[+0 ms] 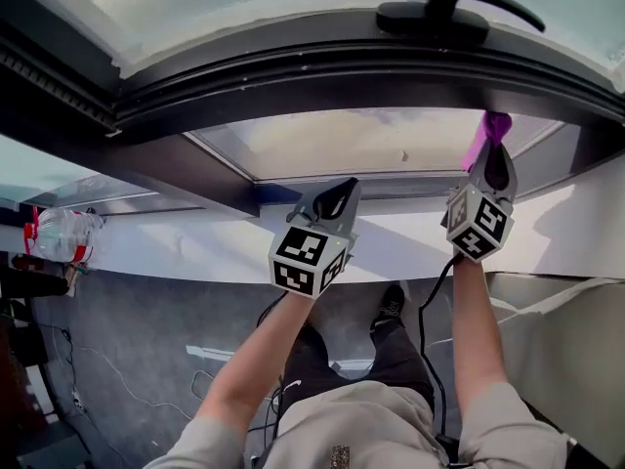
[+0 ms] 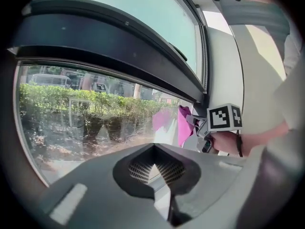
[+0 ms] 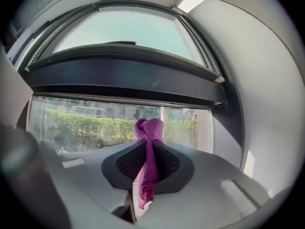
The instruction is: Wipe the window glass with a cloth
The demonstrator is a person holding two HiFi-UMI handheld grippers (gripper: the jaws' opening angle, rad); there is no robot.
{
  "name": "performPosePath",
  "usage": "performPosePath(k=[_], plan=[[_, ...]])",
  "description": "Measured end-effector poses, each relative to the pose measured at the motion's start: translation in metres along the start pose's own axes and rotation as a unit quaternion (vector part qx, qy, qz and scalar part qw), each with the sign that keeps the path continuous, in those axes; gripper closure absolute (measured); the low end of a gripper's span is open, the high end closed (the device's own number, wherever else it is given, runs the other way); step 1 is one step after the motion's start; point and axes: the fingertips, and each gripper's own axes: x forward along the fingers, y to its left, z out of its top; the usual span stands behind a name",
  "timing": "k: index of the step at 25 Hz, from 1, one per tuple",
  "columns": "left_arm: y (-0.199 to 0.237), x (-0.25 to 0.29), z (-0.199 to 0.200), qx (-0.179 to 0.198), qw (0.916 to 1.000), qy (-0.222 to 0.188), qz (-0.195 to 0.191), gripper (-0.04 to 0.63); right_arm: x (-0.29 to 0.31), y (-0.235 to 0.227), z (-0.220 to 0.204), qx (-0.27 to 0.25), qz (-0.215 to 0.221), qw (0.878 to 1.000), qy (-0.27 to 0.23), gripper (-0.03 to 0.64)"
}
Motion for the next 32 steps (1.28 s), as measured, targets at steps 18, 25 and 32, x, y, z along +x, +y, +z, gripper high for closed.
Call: performPosePath(k=[18,25,32], plan=[[0.221,-0.215,-0.057,-0.044,0.9852,0.001,0.166,0.594,-0.111,0.472,-0.041,0.030,0.385,0.922,0.010,0.552],[0.233,-0.241,-0.090,-0.057,0.9814,0.018,0.182,0.594,-0.097,0.543,-0.071,0.006,0.409,0.913,0.018,0.552],[0.217,-0.221,-0.092,-0.054,0.9847,0.026,0.164,0.594,-0.067,0.489,-0.080,-0.003,0.344,0.939,0.019,0.552]])
